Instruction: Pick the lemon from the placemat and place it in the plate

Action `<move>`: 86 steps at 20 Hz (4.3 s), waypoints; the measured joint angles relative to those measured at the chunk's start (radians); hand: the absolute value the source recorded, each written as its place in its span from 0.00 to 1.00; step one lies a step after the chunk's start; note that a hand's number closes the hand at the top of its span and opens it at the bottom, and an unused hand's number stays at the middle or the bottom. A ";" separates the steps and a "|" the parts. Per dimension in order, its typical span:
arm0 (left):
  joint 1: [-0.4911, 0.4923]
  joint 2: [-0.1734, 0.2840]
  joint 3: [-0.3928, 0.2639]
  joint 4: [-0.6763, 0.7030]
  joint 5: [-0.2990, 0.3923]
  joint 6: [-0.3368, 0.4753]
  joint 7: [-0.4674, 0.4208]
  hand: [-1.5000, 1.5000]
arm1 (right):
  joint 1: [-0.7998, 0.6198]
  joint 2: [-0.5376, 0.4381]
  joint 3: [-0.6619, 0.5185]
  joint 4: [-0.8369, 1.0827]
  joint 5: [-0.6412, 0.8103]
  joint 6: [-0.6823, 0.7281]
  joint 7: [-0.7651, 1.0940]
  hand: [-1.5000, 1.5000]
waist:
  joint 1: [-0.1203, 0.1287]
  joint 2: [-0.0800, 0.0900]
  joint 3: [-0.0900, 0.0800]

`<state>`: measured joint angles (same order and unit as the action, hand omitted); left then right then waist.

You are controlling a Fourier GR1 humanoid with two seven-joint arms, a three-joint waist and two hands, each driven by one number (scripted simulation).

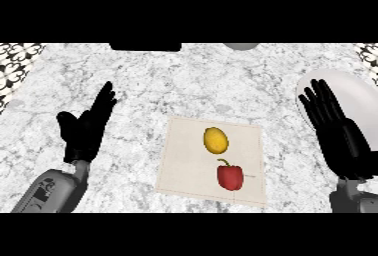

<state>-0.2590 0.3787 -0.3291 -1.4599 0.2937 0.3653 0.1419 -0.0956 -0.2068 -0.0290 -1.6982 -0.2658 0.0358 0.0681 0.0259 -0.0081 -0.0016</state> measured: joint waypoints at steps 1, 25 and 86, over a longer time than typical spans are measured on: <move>0.015 0.008 0.011 -0.009 0.006 -0.009 0.005 0.50 | -0.039 -0.009 -0.012 0.022 -0.008 0.009 0.005 1.00 | -0.003 0.002 0.001; 0.237 -0.065 0.029 0.050 0.062 -0.130 -0.008 0.50 | -0.457 -0.163 0.068 0.531 0.394 0.055 -0.296 0.00 | -0.018 0.005 0.003; 0.264 -0.218 0.203 0.026 -0.123 -0.280 0.059 0.50 | -0.416 0.173 0.412 0.604 1.193 0.223 0.103 1.00 | -0.020 0.006 0.003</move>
<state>0.0055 0.1603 -0.1264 -1.4344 0.1702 0.0852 0.2005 -0.5119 -0.0337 0.3835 -1.0940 0.9268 0.2588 0.1716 0.0058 -0.0024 0.0017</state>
